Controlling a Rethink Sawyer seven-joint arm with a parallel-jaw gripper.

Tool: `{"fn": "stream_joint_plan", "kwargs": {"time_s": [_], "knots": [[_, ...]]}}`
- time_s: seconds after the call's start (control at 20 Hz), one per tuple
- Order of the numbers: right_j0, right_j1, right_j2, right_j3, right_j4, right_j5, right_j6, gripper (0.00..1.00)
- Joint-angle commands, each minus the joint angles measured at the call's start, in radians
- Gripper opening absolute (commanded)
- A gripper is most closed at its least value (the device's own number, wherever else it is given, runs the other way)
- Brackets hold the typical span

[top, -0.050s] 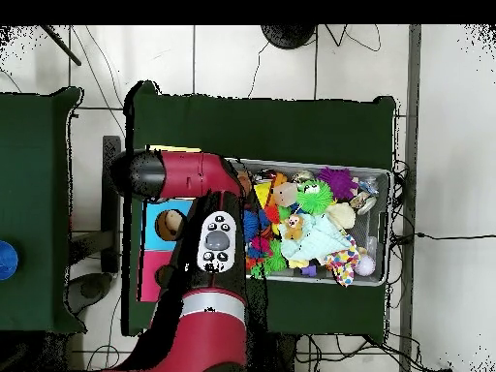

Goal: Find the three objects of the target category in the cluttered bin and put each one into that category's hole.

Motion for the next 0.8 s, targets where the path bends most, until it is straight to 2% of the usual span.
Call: {"fn": "stream_joint_plan", "kwargs": {"time_s": [0.05,0.2,0.4,0.6,0.8], "knots": [[-0.015,0.070,-0.007,0.102,-0.045,0.066,0.119,1.00],[-0.001,0.007,-0.019,0.099,-0.034,0.140,0.126,1.00],[0.011,-0.050,-0.031,0.034,-0.022,0.299,0.131,1.00],[0.012,-0.077,-0.031,-0.030,-0.010,0.437,0.143,1.00],[0.023,-0.100,-0.046,-0.071,-0.011,0.512,0.160,1.00]]}}
